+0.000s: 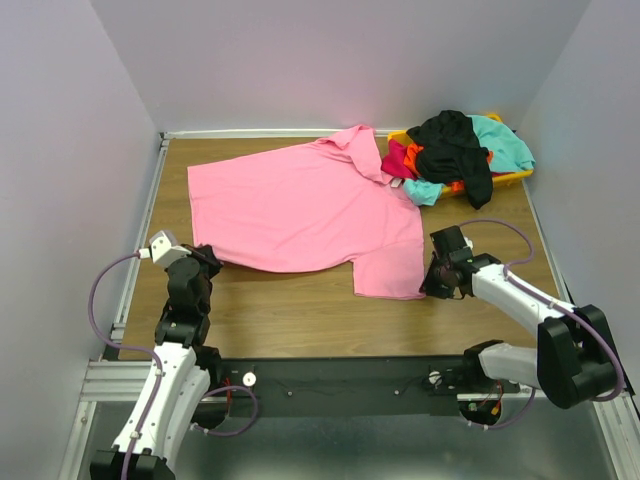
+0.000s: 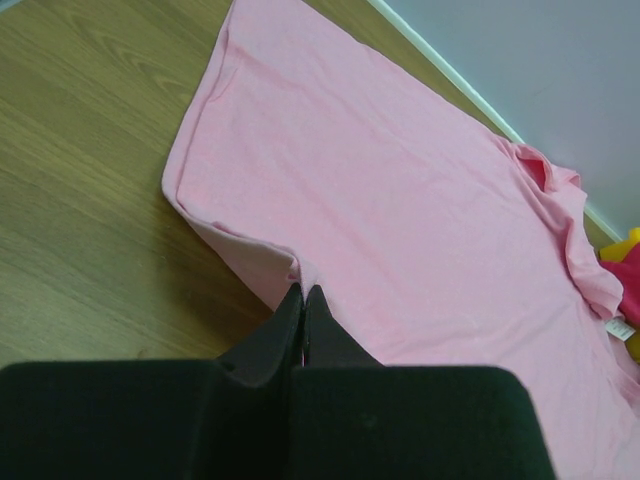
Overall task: Fold and stack the t-shirts
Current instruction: Fold the tshirt
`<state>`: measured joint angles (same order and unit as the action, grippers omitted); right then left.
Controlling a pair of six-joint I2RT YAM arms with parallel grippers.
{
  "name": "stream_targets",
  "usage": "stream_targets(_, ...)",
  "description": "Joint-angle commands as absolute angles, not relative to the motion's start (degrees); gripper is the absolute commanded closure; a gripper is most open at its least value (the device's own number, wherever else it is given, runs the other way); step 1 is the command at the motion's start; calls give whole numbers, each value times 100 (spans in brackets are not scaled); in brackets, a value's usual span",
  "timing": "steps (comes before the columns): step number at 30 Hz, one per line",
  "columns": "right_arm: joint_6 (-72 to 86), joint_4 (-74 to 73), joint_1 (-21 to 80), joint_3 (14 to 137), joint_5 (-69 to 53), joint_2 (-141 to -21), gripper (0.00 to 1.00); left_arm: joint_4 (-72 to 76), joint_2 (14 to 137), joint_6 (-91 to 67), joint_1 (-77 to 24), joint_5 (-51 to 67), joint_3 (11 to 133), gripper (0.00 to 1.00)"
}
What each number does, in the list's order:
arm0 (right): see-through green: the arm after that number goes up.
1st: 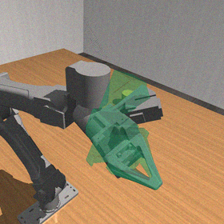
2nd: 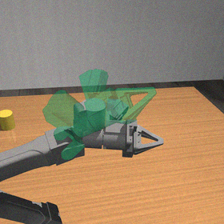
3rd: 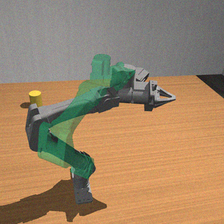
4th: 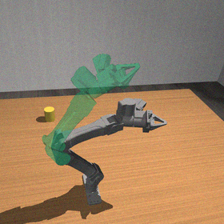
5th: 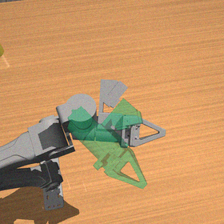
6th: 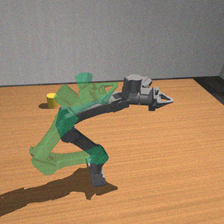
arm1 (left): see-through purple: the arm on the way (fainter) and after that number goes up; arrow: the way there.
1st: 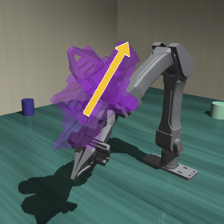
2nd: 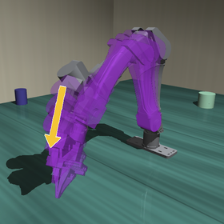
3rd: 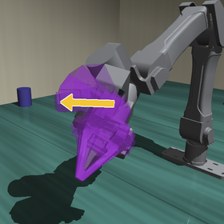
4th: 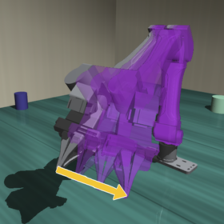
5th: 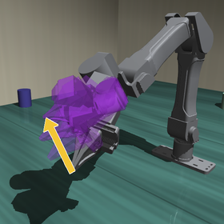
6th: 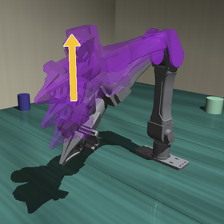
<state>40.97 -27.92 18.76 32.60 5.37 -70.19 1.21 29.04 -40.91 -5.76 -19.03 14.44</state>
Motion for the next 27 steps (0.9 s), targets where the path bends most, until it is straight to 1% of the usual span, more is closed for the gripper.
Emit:
stream_targets(1, 4175, -2918, 1916, 3199, 729, -7075, 73, 272, 2839, -3982, -615, -1872, 1362, 100)
stream_targets(2, 4166, -2918, 1925, 3199, 721, -7075, 77, 272, 2839, -3981, -615, -1881, 1362, 100)
stream_targets(7, 4166, -2918, 1934, 3173, 677, -6979, 87, 272, 2848, -3981, -615, -1872, 1362, 100)
stream_targets(9, 4157, -2918, 1934, 3155, 650, -6952, 95, 272, 2848, -3981, -615, -1872, 1362, 100)
stream_targets(10, 4157, -2918, 1934, 3138, 642, -6909, 96, 272, 2848, -3973, -615, -1863, 1362, 100)
stream_targets(12, 4157, -2927, 1942, 3129, 642, -6882, 97, 281, 2848, -3973, -615, -1855, 1354, 100)
stream_targets(13, 4149, -2944, 1942, 3138, 633, -6873, 96, 281, 2856, -3964, -615, -1854, 1362, 100)
stream_targets(15, 4201, -3006, 1960, 3146, 589, -6794, 89, 281, 2856, -3955, -624, -1846, 1362, 100)
stream_targets(16, 4245, -3032, 1986, 3146, 589, -6750, 85, 281, 2865, -3955, -624, -1837, 1362, 100)
stream_targets(17, 4271, -3058, 2004, 3155, 598, -6654, 76, 281, 2865, -3946, -624, -1837, 1362, 100)
stream_targets(19, 4333, -3216, 2048, 3173, 676, -6549, 68, 281, 2865, -3946, -624, -1837, 1362, 100)
stream_targets(24, 4438, -3340, 2144, 3156, 721, -6478, 62, 290, 2865, -3938, -624, -1828, 1362, 100)
stream_targets(27, 4517, -3366, 2215, 3103, 756, -6512, 61, 290, 2856, -3937, -633, -1819, 1362, 100)
